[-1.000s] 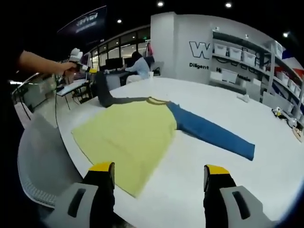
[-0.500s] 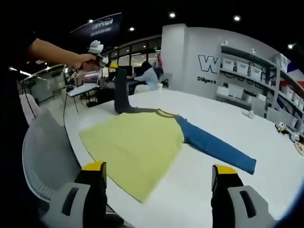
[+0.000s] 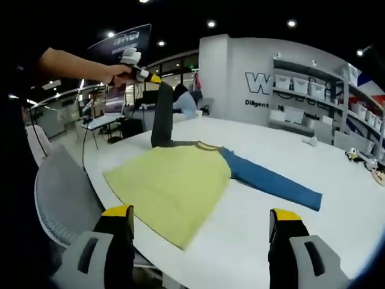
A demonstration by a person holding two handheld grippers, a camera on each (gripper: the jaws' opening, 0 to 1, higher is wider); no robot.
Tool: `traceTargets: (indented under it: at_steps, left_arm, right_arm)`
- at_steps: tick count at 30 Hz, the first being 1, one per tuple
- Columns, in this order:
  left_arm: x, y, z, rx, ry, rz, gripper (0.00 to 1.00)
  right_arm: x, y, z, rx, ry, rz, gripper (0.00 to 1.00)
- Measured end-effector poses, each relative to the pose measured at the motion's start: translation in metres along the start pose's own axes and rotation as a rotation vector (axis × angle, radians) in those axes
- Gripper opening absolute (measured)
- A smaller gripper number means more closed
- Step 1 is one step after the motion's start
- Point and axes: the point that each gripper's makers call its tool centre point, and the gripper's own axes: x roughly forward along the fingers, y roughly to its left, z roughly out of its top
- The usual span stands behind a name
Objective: Fold the garment on the visible template until the final outline fits inside the template.
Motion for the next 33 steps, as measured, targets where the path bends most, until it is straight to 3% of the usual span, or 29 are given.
traceTargets:
  at_steps: [15,28,33]
  left_arm:
    - [0.060,-0.065,-0.016,0.088,0.088,-0.044,0.01]
    - [0.110,-0.116,-0.040,0.090,0.156,-0.119,0.01]
    - [0.122,-0.128,-0.056,0.180,0.176,-0.158,0.02]
  right_arm:
    - [-0.015,-0.014,-0.004,0.032,-0.006,-0.048,0.91]
    - [-0.019,-0.029,-0.007,0.067,-0.008,-0.085,0.91]
    - [-0.022,-0.036,-0.010,0.076,-0.006,-0.097,0.91]
